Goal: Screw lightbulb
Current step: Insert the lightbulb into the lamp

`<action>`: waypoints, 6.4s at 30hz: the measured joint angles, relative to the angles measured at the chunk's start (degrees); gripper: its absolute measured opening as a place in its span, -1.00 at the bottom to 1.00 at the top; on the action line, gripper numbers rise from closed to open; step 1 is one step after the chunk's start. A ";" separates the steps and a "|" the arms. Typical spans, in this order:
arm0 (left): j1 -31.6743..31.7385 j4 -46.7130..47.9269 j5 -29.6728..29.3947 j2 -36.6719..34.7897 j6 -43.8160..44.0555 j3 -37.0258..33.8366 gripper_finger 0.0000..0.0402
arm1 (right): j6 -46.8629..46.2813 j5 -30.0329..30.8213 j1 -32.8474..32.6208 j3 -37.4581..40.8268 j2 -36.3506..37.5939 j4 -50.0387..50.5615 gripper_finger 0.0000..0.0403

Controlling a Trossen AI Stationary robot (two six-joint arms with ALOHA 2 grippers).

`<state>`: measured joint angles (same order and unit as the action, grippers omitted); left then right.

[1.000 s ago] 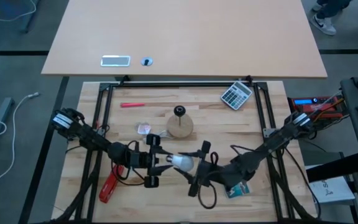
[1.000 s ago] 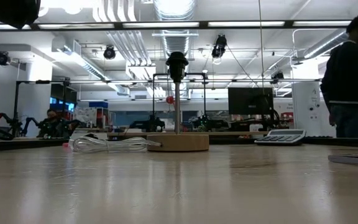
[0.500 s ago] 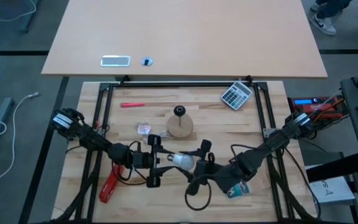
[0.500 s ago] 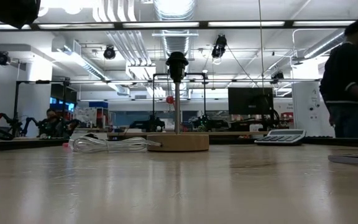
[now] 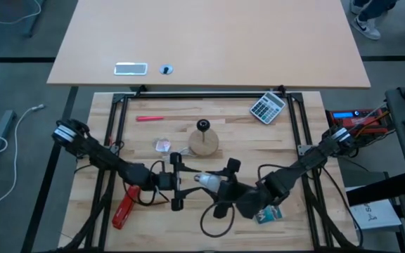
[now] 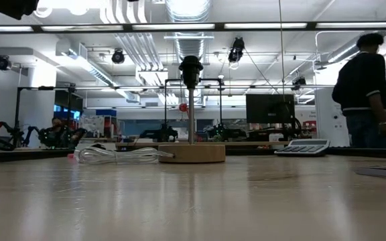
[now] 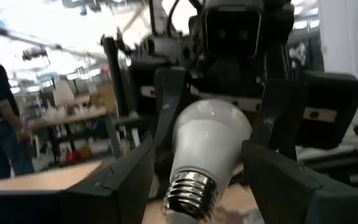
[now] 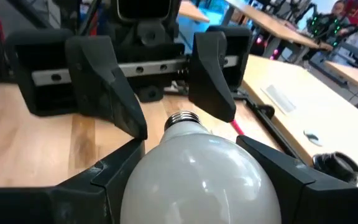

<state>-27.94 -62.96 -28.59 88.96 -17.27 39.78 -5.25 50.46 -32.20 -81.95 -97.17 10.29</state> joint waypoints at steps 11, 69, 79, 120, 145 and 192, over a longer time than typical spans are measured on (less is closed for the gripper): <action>0.02 17.48 -5.38 -1.91 5.60 -0.24 0.19 | -5.30 -0.69 0.80 -0.17 0.55 5.00 0.18; -0.76 47.25 -12.73 0.80 14.87 14.04 0.01 | -11.85 -8.90 3.38 -0.15 0.20 13.02 0.18; -0.72 47.19 -12.94 0.80 14.85 14.02 -0.31 | -11.66 -8.96 3.38 -0.15 0.20 13.02 0.19; -1.31 44.45 -9.49 0.73 12.31 13.96 -0.26 | -12.16 -11.69 3.36 -0.13 0.22 13.00 0.23; -0.87 32.11 -12.46 0.69 6.70 8.51 -0.49 | -12.13 -12.57 3.30 -0.04 2.31 13.40 0.40; -0.41 -17.94 11.76 0.86 -3.55 -3.41 -0.49 | 8.93 -4.20 -2.89 11.76 9.63 -18.80 0.38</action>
<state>-28.35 -80.90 -16.84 89.82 -20.82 36.37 3.67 46.26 -35.09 -70.19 -87.53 -8.51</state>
